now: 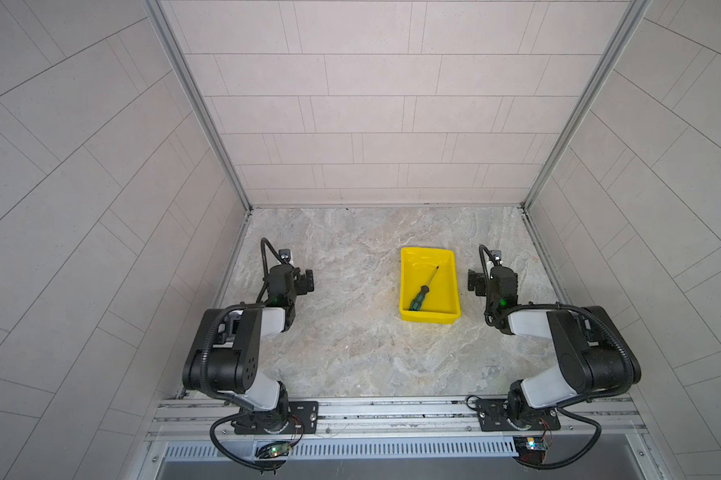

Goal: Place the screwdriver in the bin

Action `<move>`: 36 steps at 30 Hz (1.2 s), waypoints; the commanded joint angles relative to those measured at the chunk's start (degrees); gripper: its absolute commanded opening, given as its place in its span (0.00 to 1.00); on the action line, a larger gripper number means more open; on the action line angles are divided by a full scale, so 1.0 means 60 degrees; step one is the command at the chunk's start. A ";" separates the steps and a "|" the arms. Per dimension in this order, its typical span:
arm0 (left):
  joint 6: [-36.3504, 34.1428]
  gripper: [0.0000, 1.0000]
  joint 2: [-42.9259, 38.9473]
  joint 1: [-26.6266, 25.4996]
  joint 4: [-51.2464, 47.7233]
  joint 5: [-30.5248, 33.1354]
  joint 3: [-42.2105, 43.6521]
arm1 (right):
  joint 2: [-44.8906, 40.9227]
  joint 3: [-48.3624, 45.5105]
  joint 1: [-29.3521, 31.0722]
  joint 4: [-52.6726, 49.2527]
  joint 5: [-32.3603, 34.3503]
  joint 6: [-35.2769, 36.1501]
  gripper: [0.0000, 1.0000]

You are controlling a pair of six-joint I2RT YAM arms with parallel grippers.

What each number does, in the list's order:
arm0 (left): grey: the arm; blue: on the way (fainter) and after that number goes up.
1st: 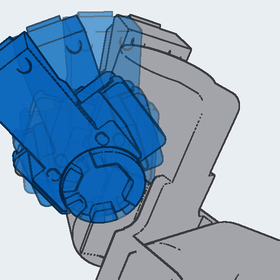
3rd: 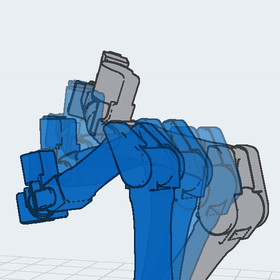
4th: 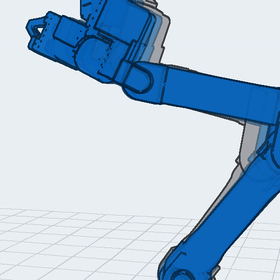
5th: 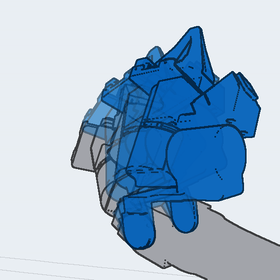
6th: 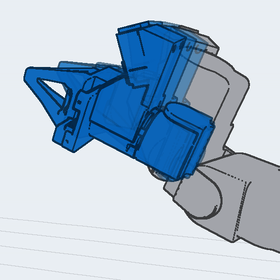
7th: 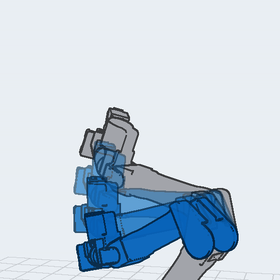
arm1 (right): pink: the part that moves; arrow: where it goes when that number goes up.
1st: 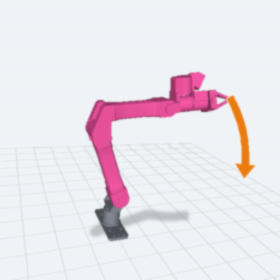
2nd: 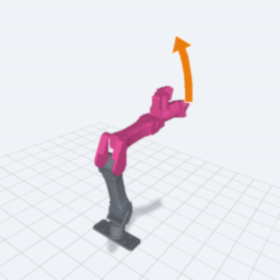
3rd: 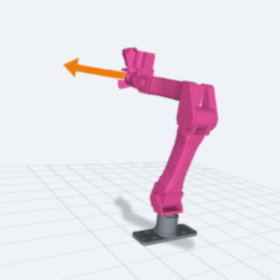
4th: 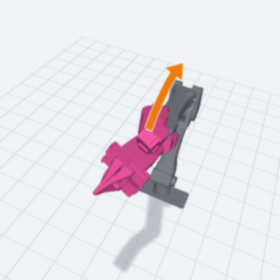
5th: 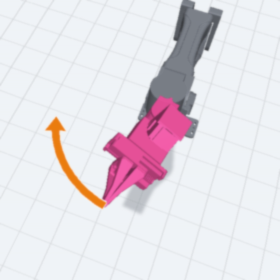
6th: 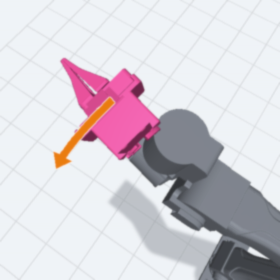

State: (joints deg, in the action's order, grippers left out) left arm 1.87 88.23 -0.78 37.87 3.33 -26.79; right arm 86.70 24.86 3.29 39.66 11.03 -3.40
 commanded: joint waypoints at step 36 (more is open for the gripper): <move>-0.0122 1.00 -0.0107 -0.0029 0.0266 0.0186 0.0025 | -0.0165 -0.0386 0.0129 0.0819 -0.0097 0.0325 1.00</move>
State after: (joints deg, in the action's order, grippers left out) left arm 1.87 88.31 -0.78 37.93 3.99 -26.79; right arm 85.86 22.74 4.08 43.86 9.47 -1.30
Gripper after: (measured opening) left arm 0.996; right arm 0.995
